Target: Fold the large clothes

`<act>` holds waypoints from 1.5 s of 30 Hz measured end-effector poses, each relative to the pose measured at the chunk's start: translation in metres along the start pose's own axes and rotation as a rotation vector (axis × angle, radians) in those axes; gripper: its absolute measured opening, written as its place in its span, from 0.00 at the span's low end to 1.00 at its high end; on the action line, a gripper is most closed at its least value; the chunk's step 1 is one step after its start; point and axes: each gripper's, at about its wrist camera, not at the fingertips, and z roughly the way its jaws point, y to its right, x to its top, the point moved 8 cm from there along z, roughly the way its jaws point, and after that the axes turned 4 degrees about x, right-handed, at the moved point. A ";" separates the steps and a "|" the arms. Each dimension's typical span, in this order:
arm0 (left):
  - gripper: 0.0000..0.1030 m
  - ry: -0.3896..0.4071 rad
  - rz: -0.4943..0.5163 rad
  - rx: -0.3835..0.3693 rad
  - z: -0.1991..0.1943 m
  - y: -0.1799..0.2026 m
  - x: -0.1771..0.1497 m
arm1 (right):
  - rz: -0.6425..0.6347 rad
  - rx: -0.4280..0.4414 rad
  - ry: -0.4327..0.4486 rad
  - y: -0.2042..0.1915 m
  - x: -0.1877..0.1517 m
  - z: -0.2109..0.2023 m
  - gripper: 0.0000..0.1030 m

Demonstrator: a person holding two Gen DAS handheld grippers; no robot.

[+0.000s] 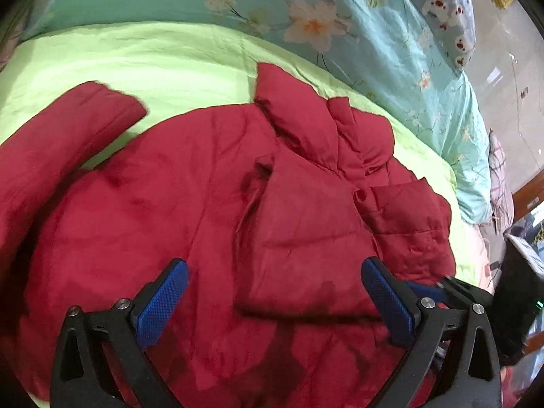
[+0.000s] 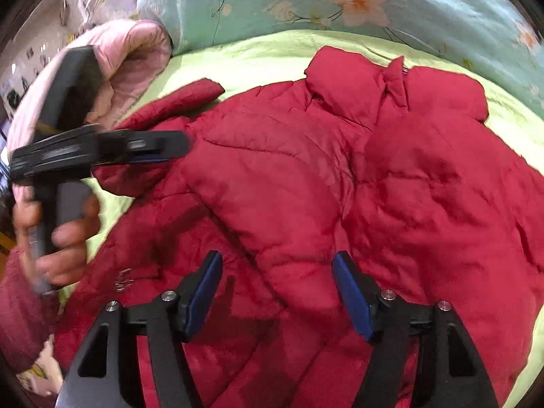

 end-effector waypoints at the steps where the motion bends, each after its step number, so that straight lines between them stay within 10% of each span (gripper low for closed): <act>1: 0.99 -0.010 0.011 -0.002 0.008 0.004 0.005 | 0.016 0.000 0.011 0.003 -0.001 -0.007 0.67; 4: 0.97 -0.039 0.038 0.019 0.033 0.010 0.017 | 0.083 0.005 0.058 0.014 -0.005 -0.032 0.67; 8: 0.48 -0.024 0.095 0.093 0.048 0.014 0.022 | 0.194 -0.022 0.139 0.045 -0.011 -0.069 0.67; 13: 0.16 0.090 0.108 0.190 0.023 0.006 0.016 | 0.332 -0.101 0.243 0.093 -0.021 -0.113 0.67; 22: 0.16 0.170 0.133 0.315 0.017 -0.019 0.018 | 0.413 -0.218 0.288 0.145 -0.022 -0.141 0.68; 36: 0.20 0.165 0.146 0.404 0.027 -0.025 0.006 | 0.260 -0.352 0.105 0.165 0.000 -0.031 0.65; 45: 0.26 0.187 0.243 0.603 0.046 -0.012 0.001 | 0.229 -0.416 0.125 0.167 -0.004 -0.024 0.65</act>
